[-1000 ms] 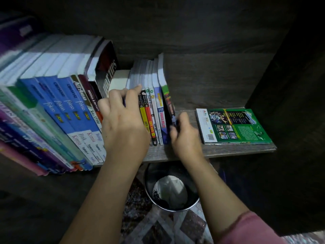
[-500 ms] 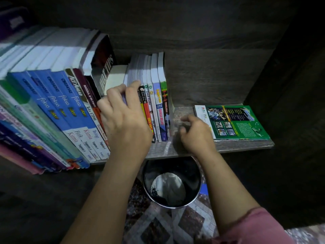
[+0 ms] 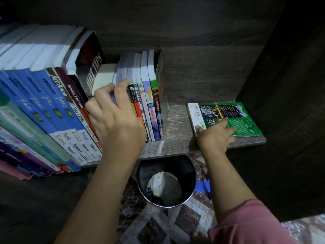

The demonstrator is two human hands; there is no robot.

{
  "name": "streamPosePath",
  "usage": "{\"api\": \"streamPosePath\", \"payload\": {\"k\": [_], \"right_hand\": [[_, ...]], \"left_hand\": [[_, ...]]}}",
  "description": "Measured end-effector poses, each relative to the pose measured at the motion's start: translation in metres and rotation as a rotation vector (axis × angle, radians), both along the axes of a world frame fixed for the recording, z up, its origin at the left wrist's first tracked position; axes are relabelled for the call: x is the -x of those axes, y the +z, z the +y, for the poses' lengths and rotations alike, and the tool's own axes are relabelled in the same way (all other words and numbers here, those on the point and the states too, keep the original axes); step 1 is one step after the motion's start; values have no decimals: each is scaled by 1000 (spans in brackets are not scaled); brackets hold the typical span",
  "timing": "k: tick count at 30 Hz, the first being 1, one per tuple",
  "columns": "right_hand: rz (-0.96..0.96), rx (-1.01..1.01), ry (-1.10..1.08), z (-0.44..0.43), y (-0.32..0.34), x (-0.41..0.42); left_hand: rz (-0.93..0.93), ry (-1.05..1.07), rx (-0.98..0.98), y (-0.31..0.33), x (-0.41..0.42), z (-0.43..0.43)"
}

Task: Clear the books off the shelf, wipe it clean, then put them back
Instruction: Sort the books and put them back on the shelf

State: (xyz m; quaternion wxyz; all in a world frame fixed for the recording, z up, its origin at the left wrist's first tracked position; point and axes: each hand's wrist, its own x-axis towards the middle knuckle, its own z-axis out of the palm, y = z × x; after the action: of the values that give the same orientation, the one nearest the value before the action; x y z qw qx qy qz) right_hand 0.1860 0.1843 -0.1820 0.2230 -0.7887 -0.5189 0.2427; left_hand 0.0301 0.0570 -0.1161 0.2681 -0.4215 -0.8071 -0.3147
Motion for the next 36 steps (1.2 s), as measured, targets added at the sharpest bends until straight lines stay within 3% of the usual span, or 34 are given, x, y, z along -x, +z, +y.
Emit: {"api": "streamPosePath", "payload": {"k": [2,8,11,13,19,26,29,33,36], "right_hand": [[133,-77,-45,1,-1,1],[296,-487,-112,-5,1,7],[594,-394,-226,-2,12,8],[669,-254,-221,2,16,11],[369,-406,74,-26,28,36],[-116,-310,535,-59,17,55],[-92,-243,691,-67,13,60],[15,-249,732,-60,7,58],[-40,-127,832,-48,9,49]], "left_hand": [[4,-7,5,0,-1,0],[-25,-21,20,1,-3,0],[-29,-22,18,0,-2,0],[-17,-26,14,1,-2,0],[-19,-54,-6,5,1,-2],[-93,-81,-54,11,1,-3],[-115,-84,-52,12,1,-3],[-117,-72,-40,12,-1,-2],[-104,-63,-31,12,-1,-2]]}}
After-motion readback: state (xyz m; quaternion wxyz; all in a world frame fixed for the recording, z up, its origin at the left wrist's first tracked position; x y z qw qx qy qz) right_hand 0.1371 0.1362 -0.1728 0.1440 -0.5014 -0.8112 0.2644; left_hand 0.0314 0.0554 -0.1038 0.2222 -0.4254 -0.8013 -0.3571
